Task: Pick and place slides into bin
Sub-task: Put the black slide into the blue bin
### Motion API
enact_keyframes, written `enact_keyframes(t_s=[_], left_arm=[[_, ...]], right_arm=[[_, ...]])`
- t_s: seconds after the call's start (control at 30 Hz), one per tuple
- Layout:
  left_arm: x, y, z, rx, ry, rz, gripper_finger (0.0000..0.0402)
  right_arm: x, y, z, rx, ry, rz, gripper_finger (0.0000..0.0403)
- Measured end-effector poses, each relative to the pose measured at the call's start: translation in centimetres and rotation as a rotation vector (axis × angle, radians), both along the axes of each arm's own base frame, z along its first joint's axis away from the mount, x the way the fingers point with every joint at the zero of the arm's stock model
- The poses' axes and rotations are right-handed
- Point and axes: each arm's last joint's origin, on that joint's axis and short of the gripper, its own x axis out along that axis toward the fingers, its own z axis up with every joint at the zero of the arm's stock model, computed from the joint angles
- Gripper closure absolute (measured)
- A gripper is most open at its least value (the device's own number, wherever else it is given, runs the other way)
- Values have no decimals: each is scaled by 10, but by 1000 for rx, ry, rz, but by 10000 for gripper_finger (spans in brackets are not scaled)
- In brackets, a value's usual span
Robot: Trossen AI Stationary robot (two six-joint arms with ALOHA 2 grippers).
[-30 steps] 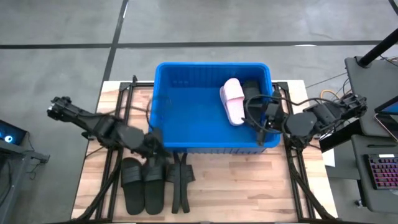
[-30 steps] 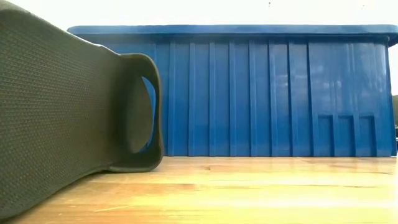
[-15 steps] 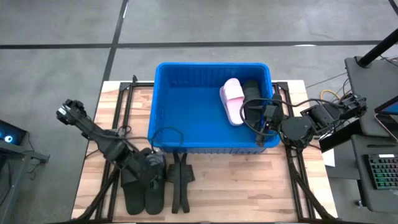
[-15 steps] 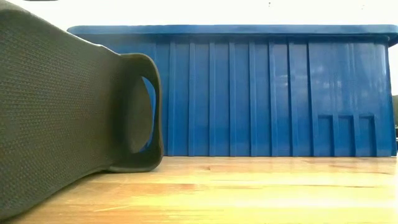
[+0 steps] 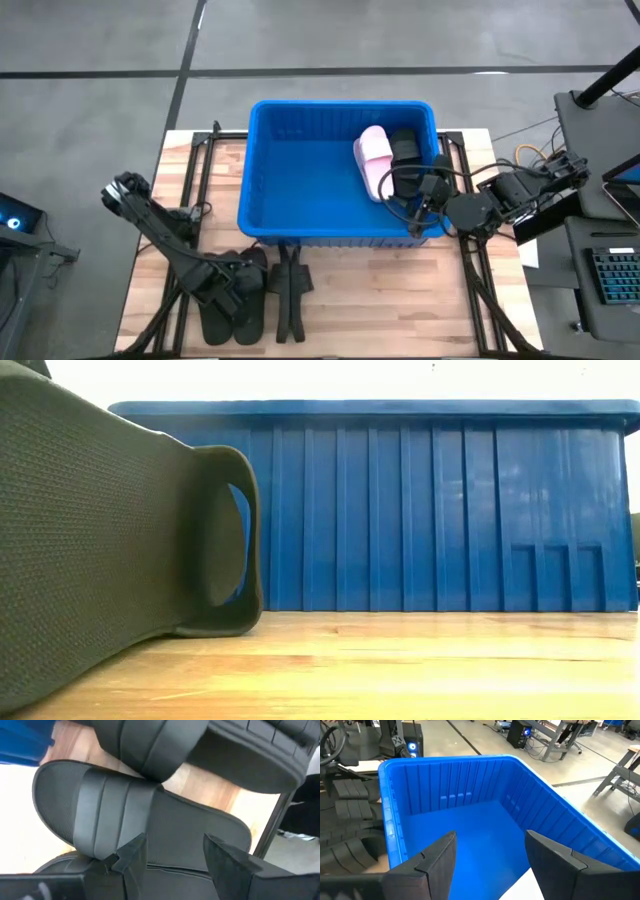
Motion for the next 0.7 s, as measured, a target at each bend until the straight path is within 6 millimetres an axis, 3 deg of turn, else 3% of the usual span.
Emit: enact_keyframes(t_s=[0.3,0.7], left_arm=[[-4,-2,-13,88,86,10,226],[-11,-10,-26,227,43,-31,226]], right_arm=[[0,0,-1,-2,7,-1,179],[-1,0,-1,-4,13,-1,179]])
